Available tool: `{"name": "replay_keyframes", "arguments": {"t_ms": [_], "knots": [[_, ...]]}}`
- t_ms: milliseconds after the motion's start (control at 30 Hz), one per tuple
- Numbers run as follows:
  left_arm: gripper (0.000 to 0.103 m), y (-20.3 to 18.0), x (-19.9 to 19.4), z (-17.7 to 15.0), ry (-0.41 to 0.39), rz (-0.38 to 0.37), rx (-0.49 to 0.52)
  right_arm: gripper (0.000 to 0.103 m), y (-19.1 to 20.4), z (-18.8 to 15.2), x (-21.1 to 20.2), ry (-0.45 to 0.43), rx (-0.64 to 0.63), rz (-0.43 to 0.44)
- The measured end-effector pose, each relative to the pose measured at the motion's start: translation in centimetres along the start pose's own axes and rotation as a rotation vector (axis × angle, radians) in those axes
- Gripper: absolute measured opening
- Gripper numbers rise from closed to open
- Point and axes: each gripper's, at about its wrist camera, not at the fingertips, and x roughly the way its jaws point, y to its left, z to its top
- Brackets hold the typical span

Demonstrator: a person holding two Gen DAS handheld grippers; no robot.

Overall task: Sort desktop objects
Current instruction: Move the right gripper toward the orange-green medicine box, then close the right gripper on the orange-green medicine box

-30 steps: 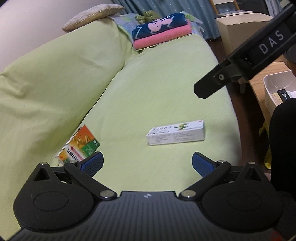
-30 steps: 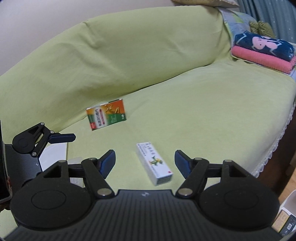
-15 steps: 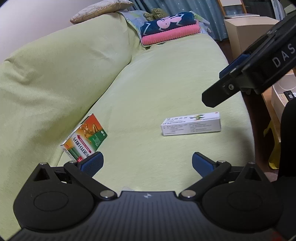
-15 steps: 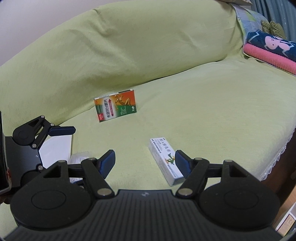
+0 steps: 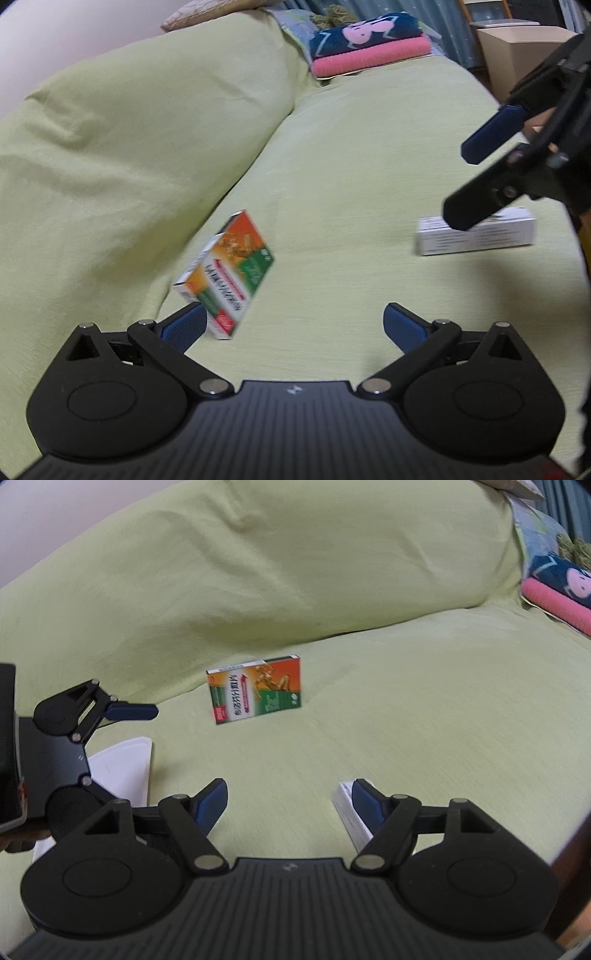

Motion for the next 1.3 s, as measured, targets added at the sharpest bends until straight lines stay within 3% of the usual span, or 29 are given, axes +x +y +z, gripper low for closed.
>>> {"name": "replay_keyframes", "arguments": {"t_ms": [200,367,500,767,1000,1133,1300], "knots": [[0.094,4.1,3.1,0.0,0.004,0.019,-0.026,0.071,1.2,1.9,2.8,-0.002,-0.030,0.020],[0.094,7.4,5.7,0.0,0.008,0.035,-0.046,0.072,1.1,3.0,4.8,-0.003,-0.037,0.030],[0.085,9.0,8.1,0.3,0.023,0.017,-0.059,0.072,0.3,3.2,6.1,0.001,-0.031,0.033],[0.084,10.1,11.6,0.3,0.048,-0.026,-0.080,0.072,-0.7,2.2,8.4,0.028,-0.017,0.031],[0.067,11.0,13.5,0.0,0.071,-0.094,-0.128,0.072,-1.3,1.4,9.4,0.048,-0.007,0.033],[0.049,10.8,14.1,0.0,0.090,-0.105,-0.124,0.072,-1.5,1.1,9.5,0.054,-0.002,0.030],[0.039,10.4,13.9,0.3,0.091,-0.119,-0.132,0.072,-1.7,1.0,9.6,0.055,-0.002,0.024]]}}
